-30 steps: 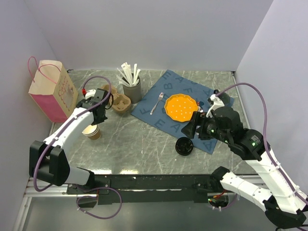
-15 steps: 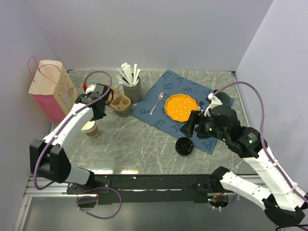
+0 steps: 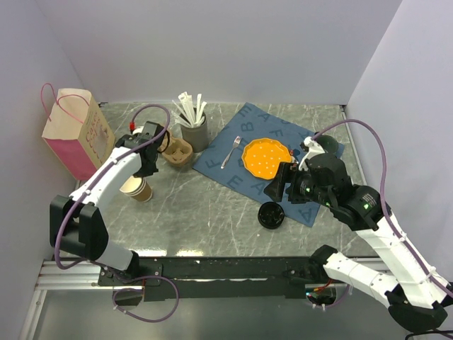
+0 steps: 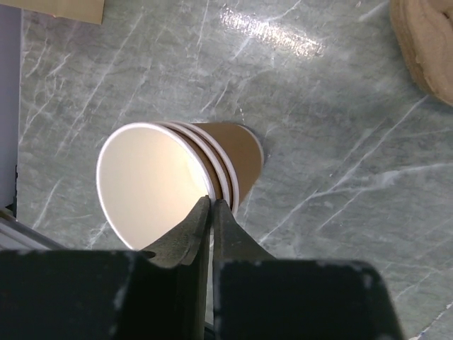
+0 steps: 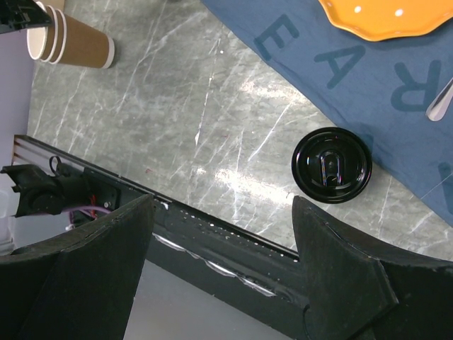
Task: Pack the takeout coffee
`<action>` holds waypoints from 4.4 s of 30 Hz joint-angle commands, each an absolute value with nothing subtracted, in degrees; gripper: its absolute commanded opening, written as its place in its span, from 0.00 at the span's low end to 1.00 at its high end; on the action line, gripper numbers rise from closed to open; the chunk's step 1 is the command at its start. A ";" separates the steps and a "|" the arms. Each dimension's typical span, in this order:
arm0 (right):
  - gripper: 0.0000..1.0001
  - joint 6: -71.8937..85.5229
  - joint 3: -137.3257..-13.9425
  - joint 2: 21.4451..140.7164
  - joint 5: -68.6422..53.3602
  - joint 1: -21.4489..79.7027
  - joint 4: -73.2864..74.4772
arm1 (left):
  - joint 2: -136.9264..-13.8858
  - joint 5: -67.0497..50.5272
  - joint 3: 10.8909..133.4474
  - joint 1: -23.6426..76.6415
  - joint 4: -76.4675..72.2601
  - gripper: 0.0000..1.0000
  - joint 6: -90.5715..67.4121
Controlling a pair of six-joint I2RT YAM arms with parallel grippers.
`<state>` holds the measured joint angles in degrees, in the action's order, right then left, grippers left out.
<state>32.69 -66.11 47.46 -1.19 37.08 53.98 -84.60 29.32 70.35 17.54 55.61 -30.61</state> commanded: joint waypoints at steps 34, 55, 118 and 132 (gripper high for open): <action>0.85 34.80 -66.71 49.48 -3.87 36.83 49.39 | -90.79 31.72 79.44 21.88 61.87 0.01 -30.94; 0.84 38.57 -62.06 55.52 -8.43 36.74 34.56 | -91.75 22.59 87.62 24.43 66.61 0.01 -31.81; 0.47 60.91 -95.80 119.00 -29.35 49.04 11.25 | -83.23 10.46 82.18 22.76 66.53 0.01 -38.23; 0.45 59.94 -96.07 121.02 -31.29 49.39 12.30 | -83.50 11.51 81.48 22.76 64.43 0.01 -38.32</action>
<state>61.17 -94.13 119.22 -29.91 48.62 11.35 -84.47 10.48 80.03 22.57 67.07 -37.28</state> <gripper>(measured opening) 0.457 0.024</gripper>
